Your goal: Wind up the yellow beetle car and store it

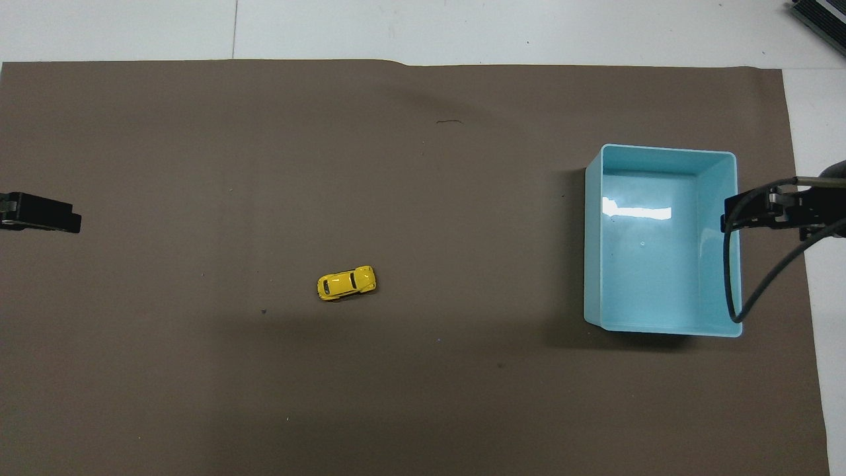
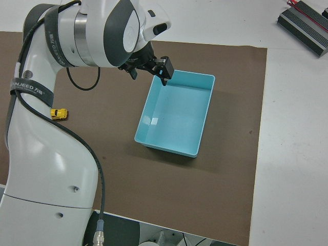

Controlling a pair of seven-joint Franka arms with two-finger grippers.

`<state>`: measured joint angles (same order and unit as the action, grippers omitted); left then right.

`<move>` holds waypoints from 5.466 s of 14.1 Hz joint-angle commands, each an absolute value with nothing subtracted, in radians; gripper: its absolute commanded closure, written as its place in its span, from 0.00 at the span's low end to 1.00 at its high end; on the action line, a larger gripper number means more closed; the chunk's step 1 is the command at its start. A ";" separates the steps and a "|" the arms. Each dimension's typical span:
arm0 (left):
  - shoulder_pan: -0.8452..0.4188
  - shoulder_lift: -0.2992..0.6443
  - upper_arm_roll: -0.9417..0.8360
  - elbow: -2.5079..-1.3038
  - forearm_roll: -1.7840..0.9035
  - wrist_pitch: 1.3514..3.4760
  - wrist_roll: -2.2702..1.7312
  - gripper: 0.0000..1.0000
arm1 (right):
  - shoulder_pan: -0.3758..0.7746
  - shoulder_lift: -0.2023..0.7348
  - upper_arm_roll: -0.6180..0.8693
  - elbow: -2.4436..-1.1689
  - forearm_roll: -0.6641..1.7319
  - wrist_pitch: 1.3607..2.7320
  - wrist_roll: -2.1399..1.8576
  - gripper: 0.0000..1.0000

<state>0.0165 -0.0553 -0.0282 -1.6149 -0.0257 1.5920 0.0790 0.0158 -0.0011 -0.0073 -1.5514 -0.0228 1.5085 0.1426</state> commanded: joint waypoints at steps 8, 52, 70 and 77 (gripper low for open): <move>0.008 -0.078 -0.018 -1.641 -0.037 1.591 0.077 0.00 | 0.009 0.003 -0.008 -1.543 -0.017 1.508 0.124 0.00; -0.468 0.124 -0.021 -2.069 -0.115 2.218 -2.330 0.00 | 0.009 0.003 -0.008 -1.543 -0.017 1.508 0.126 0.00; -0.535 0.175 -0.021 -2.184 -0.114 2.399 -2.363 0.41 | 0.009 0.003 -0.008 -1.543 -0.017 1.508 0.124 0.00; -0.545 0.173 -0.021 -2.187 -0.114 2.399 -2.246 0.87 | 0.009 0.003 -0.008 -1.543 -0.017 1.508 0.126 0.00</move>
<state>-0.5220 0.1919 -0.0402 -2.1570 -0.1013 2.3812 -2.2803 0.0158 -0.0011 -0.0073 -1.5513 -0.0228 1.5085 0.1426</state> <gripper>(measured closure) 0.559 0.000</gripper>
